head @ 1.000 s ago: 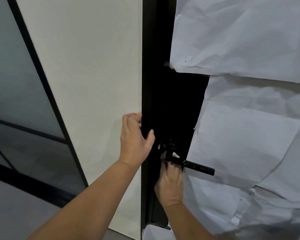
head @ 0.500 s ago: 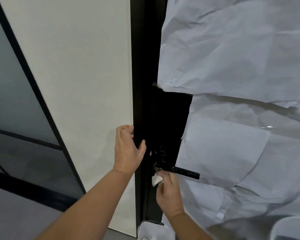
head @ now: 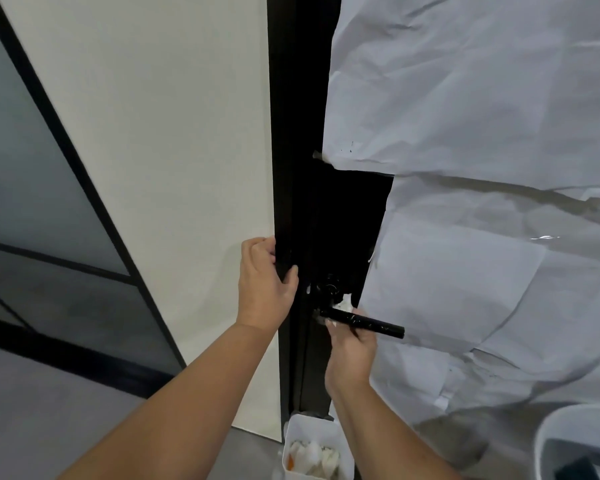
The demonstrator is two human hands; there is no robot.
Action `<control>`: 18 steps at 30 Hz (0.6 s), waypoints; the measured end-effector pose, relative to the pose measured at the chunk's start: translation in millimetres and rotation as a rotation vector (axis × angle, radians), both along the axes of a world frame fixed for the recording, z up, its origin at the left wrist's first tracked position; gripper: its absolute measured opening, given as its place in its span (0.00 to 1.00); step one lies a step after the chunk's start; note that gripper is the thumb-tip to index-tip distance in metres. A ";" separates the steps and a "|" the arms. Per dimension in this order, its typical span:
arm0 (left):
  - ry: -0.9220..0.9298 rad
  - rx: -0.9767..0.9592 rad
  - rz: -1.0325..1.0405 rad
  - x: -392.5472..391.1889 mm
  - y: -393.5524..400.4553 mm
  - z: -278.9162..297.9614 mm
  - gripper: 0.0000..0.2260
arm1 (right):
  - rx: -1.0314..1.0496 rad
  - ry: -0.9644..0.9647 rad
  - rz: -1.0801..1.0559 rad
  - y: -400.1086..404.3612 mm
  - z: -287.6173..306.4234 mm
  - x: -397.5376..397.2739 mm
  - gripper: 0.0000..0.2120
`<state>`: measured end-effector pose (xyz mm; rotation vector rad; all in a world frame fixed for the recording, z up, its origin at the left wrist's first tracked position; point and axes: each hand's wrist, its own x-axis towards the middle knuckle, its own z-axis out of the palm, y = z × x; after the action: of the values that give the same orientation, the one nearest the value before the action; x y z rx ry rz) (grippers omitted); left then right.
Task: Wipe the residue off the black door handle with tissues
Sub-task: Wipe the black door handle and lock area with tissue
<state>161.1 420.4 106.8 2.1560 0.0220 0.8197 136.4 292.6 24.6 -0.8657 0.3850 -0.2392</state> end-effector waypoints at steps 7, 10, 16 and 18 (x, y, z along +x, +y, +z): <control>-0.036 0.022 -0.014 2.5 1.8 -5.3 0.21 | 0.130 -0.006 -0.020 12.1 -3.1 13.2 0.15; -0.037 0.024 -0.011 4.5 1.7 -7.6 0.21 | 0.060 0.035 -0.052 12.9 -2.1 15.3 0.15; -0.072 0.069 -0.022 4.9 4.7 -8.2 0.23 | -0.170 0.084 0.093 25.4 5.5 18.0 0.06; -0.056 0.074 -0.027 4.7 6.5 -7.7 0.23 | -0.207 0.113 0.170 22.9 7.9 18.3 0.08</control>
<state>165.8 426.8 99.1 2.1970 -0.0672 0.8772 154.7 315.5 32.4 -1.1131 0.3943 -0.0734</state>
